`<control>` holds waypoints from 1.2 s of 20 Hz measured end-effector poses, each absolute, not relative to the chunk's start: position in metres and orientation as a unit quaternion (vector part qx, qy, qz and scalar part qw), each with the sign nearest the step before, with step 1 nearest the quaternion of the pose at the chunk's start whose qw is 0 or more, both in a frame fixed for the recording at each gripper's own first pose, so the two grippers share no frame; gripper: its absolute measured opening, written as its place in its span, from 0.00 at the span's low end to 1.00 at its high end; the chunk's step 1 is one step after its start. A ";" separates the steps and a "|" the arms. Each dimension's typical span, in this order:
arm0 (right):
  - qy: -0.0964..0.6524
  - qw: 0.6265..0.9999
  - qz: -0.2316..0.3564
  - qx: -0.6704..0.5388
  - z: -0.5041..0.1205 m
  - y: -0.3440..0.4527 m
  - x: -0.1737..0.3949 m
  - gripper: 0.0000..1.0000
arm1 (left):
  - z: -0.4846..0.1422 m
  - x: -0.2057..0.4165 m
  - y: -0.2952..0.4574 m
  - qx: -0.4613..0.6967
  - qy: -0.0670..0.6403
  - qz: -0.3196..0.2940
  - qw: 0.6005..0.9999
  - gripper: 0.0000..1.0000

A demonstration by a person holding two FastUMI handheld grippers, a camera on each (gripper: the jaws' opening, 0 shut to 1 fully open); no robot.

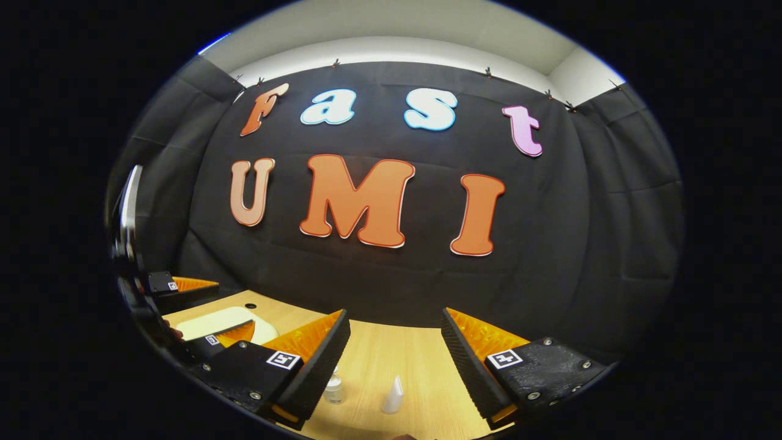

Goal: First open the suitcase, pack the skin care products into it, and then close the suitcase.

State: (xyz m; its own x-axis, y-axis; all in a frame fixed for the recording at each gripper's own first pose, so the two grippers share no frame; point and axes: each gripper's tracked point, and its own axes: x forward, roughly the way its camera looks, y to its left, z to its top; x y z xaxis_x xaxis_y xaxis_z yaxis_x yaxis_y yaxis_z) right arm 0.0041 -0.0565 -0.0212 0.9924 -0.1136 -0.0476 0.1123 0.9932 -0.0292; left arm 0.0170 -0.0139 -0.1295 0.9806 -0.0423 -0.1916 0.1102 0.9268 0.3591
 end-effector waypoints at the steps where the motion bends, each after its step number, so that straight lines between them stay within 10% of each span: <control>1: 0.024 0.997 -0.065 -0.014 -0.021 -0.063 0.003 0.95 | -0.141 0.018 -0.016 0.202 0.098 -0.045 0.973 0.99; 24: 0.048 0.989 -0.135 -0.036 -0.036 -0.104 -0.033 0.95 | -0.334 0.006 -0.010 0.457 0.238 -0.129 0.848 0.97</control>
